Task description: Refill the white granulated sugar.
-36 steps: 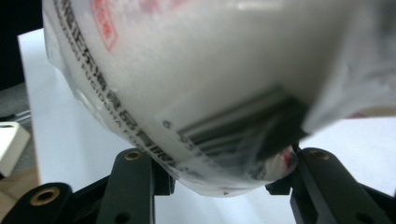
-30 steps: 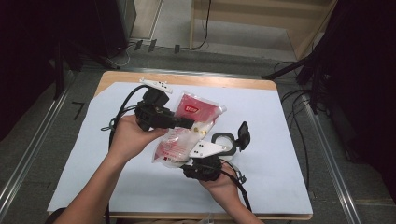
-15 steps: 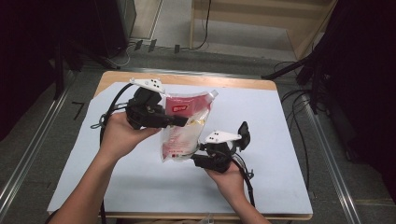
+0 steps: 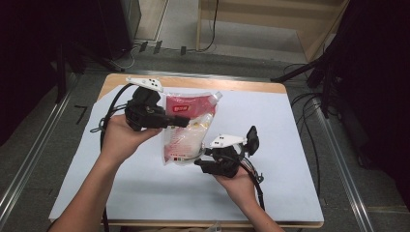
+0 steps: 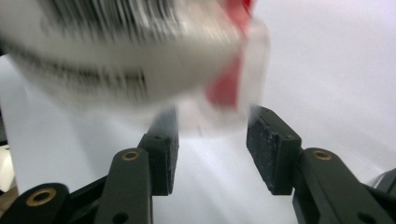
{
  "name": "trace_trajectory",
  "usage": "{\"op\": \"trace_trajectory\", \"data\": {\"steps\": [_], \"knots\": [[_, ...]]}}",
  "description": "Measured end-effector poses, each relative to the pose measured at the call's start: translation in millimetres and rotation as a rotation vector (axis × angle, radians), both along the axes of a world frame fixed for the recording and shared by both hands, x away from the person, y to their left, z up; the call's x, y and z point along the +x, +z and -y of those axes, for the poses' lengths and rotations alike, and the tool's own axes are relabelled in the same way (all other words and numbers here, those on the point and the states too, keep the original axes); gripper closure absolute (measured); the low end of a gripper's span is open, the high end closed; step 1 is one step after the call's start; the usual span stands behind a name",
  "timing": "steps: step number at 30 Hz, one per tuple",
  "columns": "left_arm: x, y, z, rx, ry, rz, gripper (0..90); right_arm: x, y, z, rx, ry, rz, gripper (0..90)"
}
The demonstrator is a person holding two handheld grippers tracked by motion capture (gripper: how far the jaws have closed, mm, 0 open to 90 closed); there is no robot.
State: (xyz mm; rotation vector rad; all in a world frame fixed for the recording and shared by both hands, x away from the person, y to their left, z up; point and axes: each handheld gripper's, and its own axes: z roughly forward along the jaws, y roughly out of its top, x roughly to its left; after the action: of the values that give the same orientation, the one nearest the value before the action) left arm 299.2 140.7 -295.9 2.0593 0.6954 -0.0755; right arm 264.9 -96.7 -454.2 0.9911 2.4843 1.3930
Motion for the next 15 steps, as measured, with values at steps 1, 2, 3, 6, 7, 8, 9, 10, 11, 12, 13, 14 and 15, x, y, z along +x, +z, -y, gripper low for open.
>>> {"op": "trace_trajectory", "data": {"steps": [1, 2, 3, 6, 7, 8, 9, 10, 11, 12, 13, 14, 15], "knots": [[0.1, 2.8, -5.0, 0.022, 0.033, 0.024, 89.0, 1.2, 0.4, 2.5, 0.004, 0.0, -0.011, 54.1], [0.1, 2.8, -5.0, 0.022, 0.033, 0.024, 88.9, 1.2, 0.4, 2.5, 0.004, 0.0, -0.011, 54.1], [0.7, 3.4, -7.8, 0.031, 0.046, 0.029, 88.9, 2.6, 0.8, 4.7, 0.01, 0.007, -0.017, 53.5], [5.9, 1.6, -17.8, 0.026, 0.092, 0.018, 88.6, 3.1, 1.6, 7.1, 0.019, 0.015, -0.024, 52.9], [10.6, -1.4, -24.7, 0.013, 0.12, 0.002, 88.6, 3.1, 2.1, 7.9, 0.018, 0.012, -0.02, 52.6], [10.6, -1.4, -24.7, 0.013, 0.12, 0.002, 88.6, 3.1, 2.1, 7.9, 0.018, 0.012, -0.02, 52.6], [14.4, -3.9, -29.9, 0.007, 0.137, -0.017, 88.6, 3.6, 3.4, 9.6, 0.022, 0.02, -0.025, 51.6], [17.0, -6.1, -33.7, -0.002, 0.151, -0.035, 88.6, 3.6, 3.4, 9.6, 0.022, 0.02, -0.025, 51.6], [21.6, -10.3, -40.0, -0.022, 0.164, -0.059, 88.6, 3.7, 5.0, 10.8, 0.021, 0.027, -0.032, 51.0], [21.6, -10.3, -40.0, -0.022, 0.164, -0.059, 88.6, 3.7, 5.0, 10.8, 0.021, 0.027, -0.032, 51.0], [26.9, -15.2, -46.1, -0.048, 0.183, -0.09, 88.5, 3.8, 6.0, 12.2, 0.018, 0.028, -0.025, 50.8], [26.9, -15.2, -46.1, -0.048, 0.183, -0.09, 88.4, 3.8, 6.0, 12.2, 0.018, 0.028, -0.025, 50.8], [28.6, -16.9, -48.1, -0.055, 0.188, -0.094, 88.4, 3.6, 6.7, 13.1, 0.018, 0.028, -0.029, 50.8]]}}
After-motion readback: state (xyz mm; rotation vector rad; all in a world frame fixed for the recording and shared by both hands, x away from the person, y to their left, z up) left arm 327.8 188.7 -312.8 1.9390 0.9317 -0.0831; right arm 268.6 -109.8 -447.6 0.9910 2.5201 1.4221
